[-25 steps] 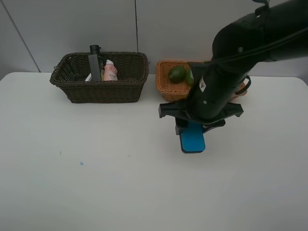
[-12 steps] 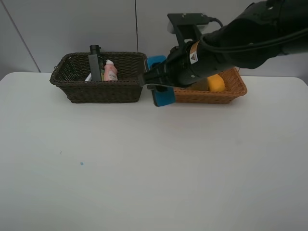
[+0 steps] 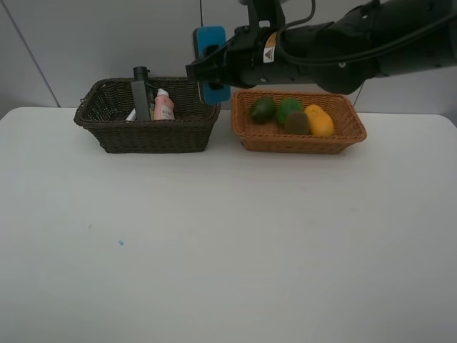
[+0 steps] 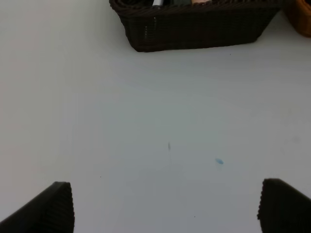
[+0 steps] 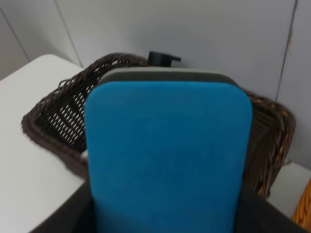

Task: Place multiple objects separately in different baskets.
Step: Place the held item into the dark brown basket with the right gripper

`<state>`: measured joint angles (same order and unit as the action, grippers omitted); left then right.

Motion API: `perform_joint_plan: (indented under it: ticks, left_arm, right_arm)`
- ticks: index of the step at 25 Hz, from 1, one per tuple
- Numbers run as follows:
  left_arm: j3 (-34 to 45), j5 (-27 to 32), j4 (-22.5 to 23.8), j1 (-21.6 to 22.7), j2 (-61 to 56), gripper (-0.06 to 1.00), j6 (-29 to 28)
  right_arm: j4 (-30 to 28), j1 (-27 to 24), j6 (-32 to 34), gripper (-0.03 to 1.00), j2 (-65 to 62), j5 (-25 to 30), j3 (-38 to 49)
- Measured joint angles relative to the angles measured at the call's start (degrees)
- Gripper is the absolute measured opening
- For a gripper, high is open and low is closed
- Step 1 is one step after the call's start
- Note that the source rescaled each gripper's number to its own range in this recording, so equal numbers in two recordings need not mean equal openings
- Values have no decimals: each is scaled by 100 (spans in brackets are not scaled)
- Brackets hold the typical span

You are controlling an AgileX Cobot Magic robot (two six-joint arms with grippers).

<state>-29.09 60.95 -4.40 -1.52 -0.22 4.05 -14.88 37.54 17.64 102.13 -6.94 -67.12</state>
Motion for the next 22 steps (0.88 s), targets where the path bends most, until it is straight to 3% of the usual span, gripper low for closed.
perform_joint_plan:
  ticks: [13, 22]
  left_arm:
    - [0, 0, 0, 0, 0, 94, 0]
    - [0, 0, 0, 0, 0, 94, 0]
  right_arm:
    - [-89, -131, -173, 1, 2121, 220, -2596]
    - [-177, -213, -190, 1, 2809, 266, -3217]
